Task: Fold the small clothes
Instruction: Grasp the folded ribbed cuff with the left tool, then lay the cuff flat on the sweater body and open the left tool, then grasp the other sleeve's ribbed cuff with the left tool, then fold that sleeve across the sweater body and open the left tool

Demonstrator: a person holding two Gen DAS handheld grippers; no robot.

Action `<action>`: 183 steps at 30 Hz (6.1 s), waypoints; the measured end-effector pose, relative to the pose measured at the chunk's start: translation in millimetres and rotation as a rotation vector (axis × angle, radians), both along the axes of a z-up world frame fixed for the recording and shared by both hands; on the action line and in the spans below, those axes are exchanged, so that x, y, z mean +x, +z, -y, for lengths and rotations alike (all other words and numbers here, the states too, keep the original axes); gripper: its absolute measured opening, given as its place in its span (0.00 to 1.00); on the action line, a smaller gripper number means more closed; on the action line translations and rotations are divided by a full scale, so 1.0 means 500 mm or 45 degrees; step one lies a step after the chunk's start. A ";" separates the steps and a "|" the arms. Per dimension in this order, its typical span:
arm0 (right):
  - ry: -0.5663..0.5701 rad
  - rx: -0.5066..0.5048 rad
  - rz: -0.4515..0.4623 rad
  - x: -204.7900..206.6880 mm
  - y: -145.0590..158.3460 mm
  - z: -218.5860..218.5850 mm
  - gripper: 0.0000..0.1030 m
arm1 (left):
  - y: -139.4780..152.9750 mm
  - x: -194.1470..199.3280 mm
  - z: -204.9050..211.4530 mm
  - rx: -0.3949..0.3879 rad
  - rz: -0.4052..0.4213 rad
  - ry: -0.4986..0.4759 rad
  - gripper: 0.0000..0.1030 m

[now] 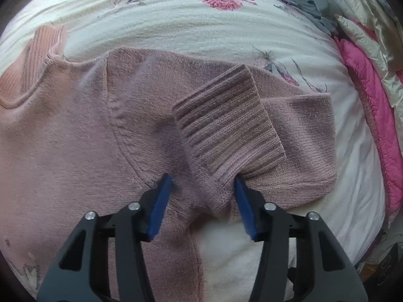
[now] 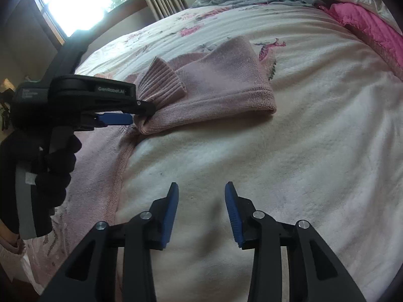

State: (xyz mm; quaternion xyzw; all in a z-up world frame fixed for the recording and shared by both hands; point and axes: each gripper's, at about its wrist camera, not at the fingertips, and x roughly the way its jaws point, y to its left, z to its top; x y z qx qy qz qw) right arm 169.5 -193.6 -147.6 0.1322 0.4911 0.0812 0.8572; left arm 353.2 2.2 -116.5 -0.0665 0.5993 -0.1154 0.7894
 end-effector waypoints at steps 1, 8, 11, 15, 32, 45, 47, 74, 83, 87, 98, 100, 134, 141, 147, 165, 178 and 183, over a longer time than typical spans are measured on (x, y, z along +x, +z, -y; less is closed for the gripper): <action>-0.002 0.010 -0.002 -0.002 -0.002 0.000 0.38 | 0.000 0.001 0.002 -0.010 0.005 -0.001 0.19; -0.015 0.022 -0.009 0.007 -0.006 -0.002 0.38 | 0.077 -0.038 -0.056 -0.116 0.201 0.070 0.14; 0.000 0.016 0.007 0.009 0.006 -0.012 0.38 | 0.104 -0.056 -0.116 -0.154 0.253 0.130 0.13; 0.019 0.009 0.022 0.013 0.022 -0.027 0.38 | 0.137 -0.082 -0.220 -0.162 0.331 0.244 0.13; 0.154 0.070 0.044 0.173 0.081 -0.195 0.38 | 0.165 -0.156 -0.632 -0.058 0.428 0.629 0.13; 0.179 0.096 -0.138 0.252 -0.040 -0.262 0.37 | 0.064 -0.193 -0.744 -0.001 0.332 0.662 0.32; 0.189 0.069 -0.136 0.249 -0.033 -0.267 0.37 | 0.084 -0.213 -0.763 0.081 0.381 0.697 0.30; 0.265 -0.058 -0.074 0.205 0.025 -0.364 0.49 | 0.113 -0.309 -0.848 0.080 0.360 0.776 0.36; 0.243 -0.122 -0.210 0.240 -0.041 -0.382 0.54 | 0.056 -0.222 -0.810 0.203 0.245 0.724 0.43; 0.240 -0.162 -0.208 0.239 -0.034 -0.398 0.58 | 0.041 -0.223 -0.819 0.212 0.271 0.711 0.46; 0.456 -0.091 -0.099 0.122 0.066 -0.536 0.59 | 0.091 -0.415 -1.000 0.098 0.294 0.893 0.48; 0.529 -0.077 -0.111 0.098 0.066 -0.577 0.59 | 0.092 -0.456 -1.058 0.122 0.298 0.955 0.48; 0.787 -0.090 -0.133 -0.004 0.008 -0.806 0.62 | 0.085 -0.561 -1.471 -0.065 0.416 1.468 0.16; 0.742 -0.101 -0.114 -0.008 0.022 -0.758 0.62 | 0.156 -0.528 -1.386 -0.031 0.536 1.303 0.14; 0.694 -0.092 -0.118 -0.005 0.025 -0.715 0.62 | 0.209 -0.450 -1.242 -0.047 0.570 1.041 0.14; 0.515 -0.100 -0.125 0.013 0.012 -0.545 0.62 | 0.177 -0.222 -0.756 -0.231 0.515 0.499 0.14; 0.498 -0.086 -0.148 0.028 0.001 -0.544 0.62 | 0.061 -0.225 -0.787 -0.280 0.303 0.477 0.30; 0.534 -0.074 -0.112 0.056 0.035 -0.583 0.62 | 0.110 -0.327 -0.840 -0.288 0.379 0.415 0.32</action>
